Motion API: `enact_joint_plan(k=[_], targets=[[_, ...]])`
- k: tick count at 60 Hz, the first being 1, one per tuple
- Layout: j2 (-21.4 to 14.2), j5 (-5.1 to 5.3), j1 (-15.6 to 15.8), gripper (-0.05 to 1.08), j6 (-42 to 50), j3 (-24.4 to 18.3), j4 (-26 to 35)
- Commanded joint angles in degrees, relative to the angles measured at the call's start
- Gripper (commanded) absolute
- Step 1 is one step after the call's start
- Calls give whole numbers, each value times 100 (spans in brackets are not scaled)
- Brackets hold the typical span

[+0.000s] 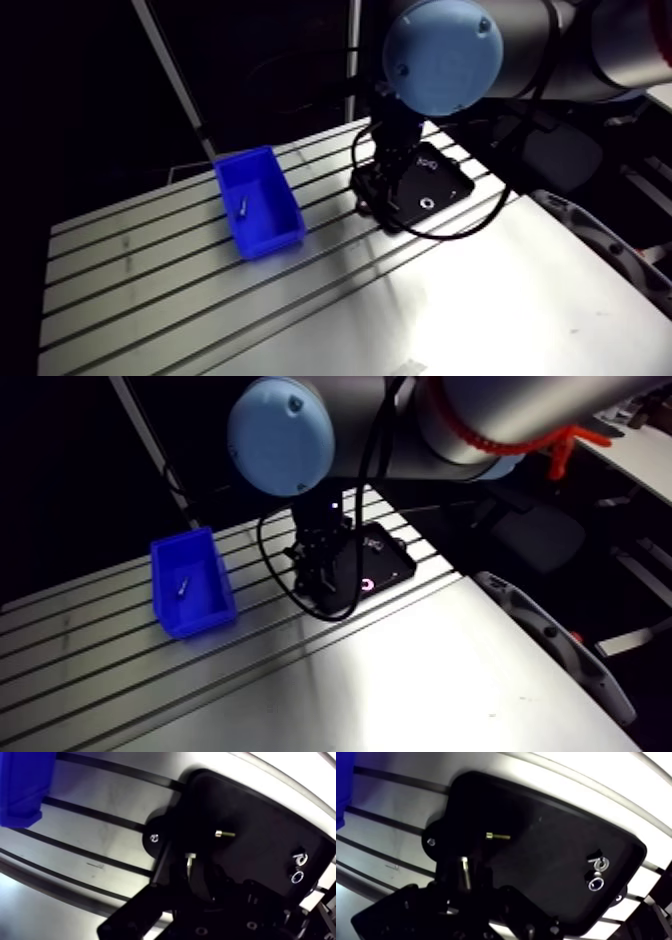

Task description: Pick up the M10 bolt from the tray and put it into the blue bin.

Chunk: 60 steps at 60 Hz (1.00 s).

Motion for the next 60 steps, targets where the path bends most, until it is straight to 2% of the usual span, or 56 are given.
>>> enact_joint_plan(k=[1,60], targets=[[6,0,-2,66,-3,8,3],[23,0,-2,68,6,79,-24]])
